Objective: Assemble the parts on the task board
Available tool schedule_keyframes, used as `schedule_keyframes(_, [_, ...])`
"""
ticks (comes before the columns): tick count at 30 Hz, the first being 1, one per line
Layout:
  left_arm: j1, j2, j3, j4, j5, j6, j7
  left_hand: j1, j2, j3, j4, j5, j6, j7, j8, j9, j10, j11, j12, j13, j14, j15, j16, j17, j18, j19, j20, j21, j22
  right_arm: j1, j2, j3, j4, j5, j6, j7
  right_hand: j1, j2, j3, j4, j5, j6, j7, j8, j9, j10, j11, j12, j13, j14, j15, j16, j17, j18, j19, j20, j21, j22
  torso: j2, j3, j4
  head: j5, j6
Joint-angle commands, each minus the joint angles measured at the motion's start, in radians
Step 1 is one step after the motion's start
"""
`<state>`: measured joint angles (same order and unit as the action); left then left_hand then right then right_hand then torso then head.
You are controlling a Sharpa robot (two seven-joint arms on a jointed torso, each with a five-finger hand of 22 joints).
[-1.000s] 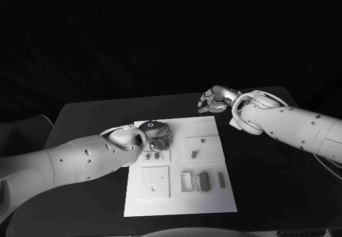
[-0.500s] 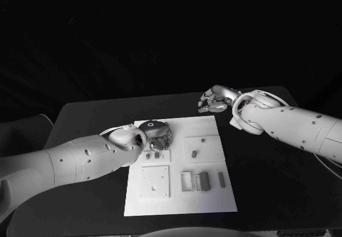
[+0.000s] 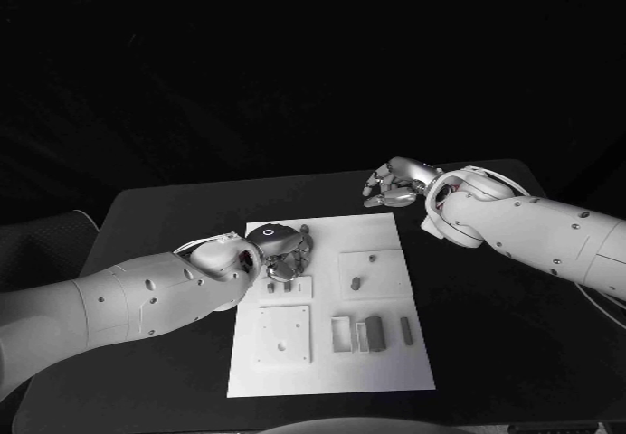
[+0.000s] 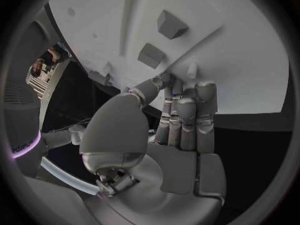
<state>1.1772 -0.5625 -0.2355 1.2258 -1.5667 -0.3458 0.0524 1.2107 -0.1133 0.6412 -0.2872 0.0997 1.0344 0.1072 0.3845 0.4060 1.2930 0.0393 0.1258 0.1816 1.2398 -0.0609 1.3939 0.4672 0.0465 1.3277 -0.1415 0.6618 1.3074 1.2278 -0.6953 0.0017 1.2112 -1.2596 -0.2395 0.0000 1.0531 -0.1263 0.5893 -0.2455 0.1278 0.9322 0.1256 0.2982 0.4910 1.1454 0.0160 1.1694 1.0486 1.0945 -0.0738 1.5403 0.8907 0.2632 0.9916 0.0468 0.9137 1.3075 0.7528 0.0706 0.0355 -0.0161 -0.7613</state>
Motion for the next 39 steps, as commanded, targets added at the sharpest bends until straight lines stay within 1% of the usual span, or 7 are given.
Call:
schedule_keyframes(1, [-0.003, -0.011, -0.001, 0.015, 0.013, -0.016, 0.008, 0.012, 0.000, 0.007, 0.002, 0.005, 0.004, 0.001, 0.001, 0.001, 0.014, 0.007, 0.000, 0.002, 0.003, -0.006, -0.004, -0.002, 0.123, -0.002, -0.006, -0.001, 0.017, 0.000, -0.001, 0.000, 0.001, -0.002, 0.009, 0.007, -0.005, -0.002, 0.001, 0.005, 0.004, 0.001, 0.006, -0.004, 0.001, -0.004, 0.004, 0.004, -0.002, 0.001, -0.008, -0.001, -0.001, -0.001, -0.002, 0.000, -0.005, 0.017, 0.000, 0.0004, 0.0005, 0.003, 0.002])
schedule_keyframes(10, [0.004, -0.056, 0.001, 0.068, 0.017, -0.035, 0.002, 0.013, -0.003, 0.009, 0.002, 0.005, 0.005, 0.001, 0.001, 0.001, 0.015, 0.007, -0.001, 0.002, 0.003, -0.006, -0.005, -0.002, 0.122, -0.003, -0.007, -0.002, 0.016, 0.000, -0.004, 0.000, 0.002, -0.002, 0.010, 0.006, -0.005, -0.002, 0.001, 0.005, 0.004, 0.002, 0.006, -0.004, 0.002, -0.004, 0.004, 0.004, -0.002, 0.001, -0.008, -0.001, -0.001, -0.001, -0.002, 0.000, -0.005, 0.017, -0.001, 0.0001, 0.0014, 0.007, 0.005])
schedule_keyframes(15, [0.012, -0.079, 0.013, 0.092, 0.017, -0.043, 0.002, 0.014, -0.003, 0.009, 0.002, 0.005, 0.005, 0.000, 0.001, 0.001, 0.015, 0.007, -0.002, 0.003, 0.004, -0.006, -0.005, -0.002, 0.121, -0.003, -0.007, -0.002, 0.016, 0.000, -0.005, 0.000, 0.001, -0.002, 0.010, 0.006, -0.005, -0.002, 0.001, 0.005, 0.004, 0.002, 0.006, -0.004, 0.002, -0.004, 0.004, 0.004, -0.002, 0.001, -0.008, -0.001, -0.001, -0.001, -0.002, 0.000, -0.005, 0.017, 0.000, -0.0003, 0.0010, 0.009, 0.007])
schedule_keyframes(23, [0.016, -0.112, 0.040, 0.120, 0.017, -0.048, -0.003, 0.015, -0.006, 0.010, 0.002, 0.005, 0.006, 0.000, 0.000, 0.001, 0.016, 0.006, -0.003, 0.003, 0.004, -0.006, -0.005, -0.002, 0.120, -0.002, -0.008, -0.003, 0.016, 0.000, -0.005, 0.000, 0.000, -0.002, 0.011, 0.007, -0.005, -0.002, 0.001, 0.005, 0.004, 0.002, 0.006, -0.004, 0.002, -0.004, 0.004, 0.005, -0.002, 0.001, -0.008, -0.001, -0.001, -0.001, -0.002, 0.000, -0.005, 0.017, 0.000, -0.0002, 0.0005, 0.010, 0.008])
schedule_keyframes(25, [0.018, -0.120, 0.043, 0.126, 0.017, -0.046, -0.005, 0.015, -0.006, 0.011, 0.002, 0.005, 0.006, 0.000, 0.000, 0.001, 0.016, 0.006, -0.003, 0.004, 0.004, -0.006, -0.005, -0.002, 0.120, -0.002, -0.008, -0.003, 0.016, 0.000, -0.006, 0.000, 0.000, -0.002, 0.011, 0.007, -0.005, -0.002, 0.000, 0.005, 0.004, 0.002, 0.006, -0.004, 0.002, -0.004, 0.004, 0.005, -0.002, 0.001, -0.008, -0.001, -0.001, -0.001, -0.002, 0.000, -0.005, 0.017, 0.000, -0.0003, 0.0005, 0.010, 0.008])
schedule_keyframes(30, [0.031, -0.140, 0.043, 0.136, 0.016, -0.014, -0.016, 0.013, -0.009, 0.010, 0.003, 0.004, 0.006, 0.001, -0.001, 0.001, 0.017, 0.007, -0.004, 0.004, 0.004, -0.006, -0.006, -0.003, 0.119, -0.002, -0.008, -0.003, 0.016, 0.000, -0.007, 0.000, 0.000, -0.002, 0.011, 0.006, -0.005, -0.002, 0.000, 0.005, 0.004, 0.002, 0.006, -0.004, 0.002, -0.004, 0.004, 0.005, -0.002, 0.001, -0.008, -0.001, -0.001, -0.001, -0.002, 0.000, -0.005, 0.017, 0.000, 0.0002, 0.0002, 0.011, 0.006])
schedule_keyframes(39, [0.031, -0.149, 0.036, 0.119, 0.014, 0.022, -0.024, 0.009, -0.010, 0.007, 0.004, 0.002, 0.006, 0.001, -0.002, 0.001, 0.017, 0.007, -0.006, 0.005, 0.004, -0.006, -0.007, -0.003, 0.117, -0.002, -0.009, -0.004, 0.016, 0.000, -0.006, 0.000, -0.001, -0.002, 0.011, 0.006, -0.004, -0.002, 0.000, 0.005, 0.004, 0.002, 0.006, -0.004, 0.002, -0.004, 0.004, 0.005, -0.002, 0.001, -0.008, -0.001, -0.001, -0.001, -0.002, -0.001, -0.005, 0.017, 0.000, -0.0006, 0.0009, 0.011, 0.003])
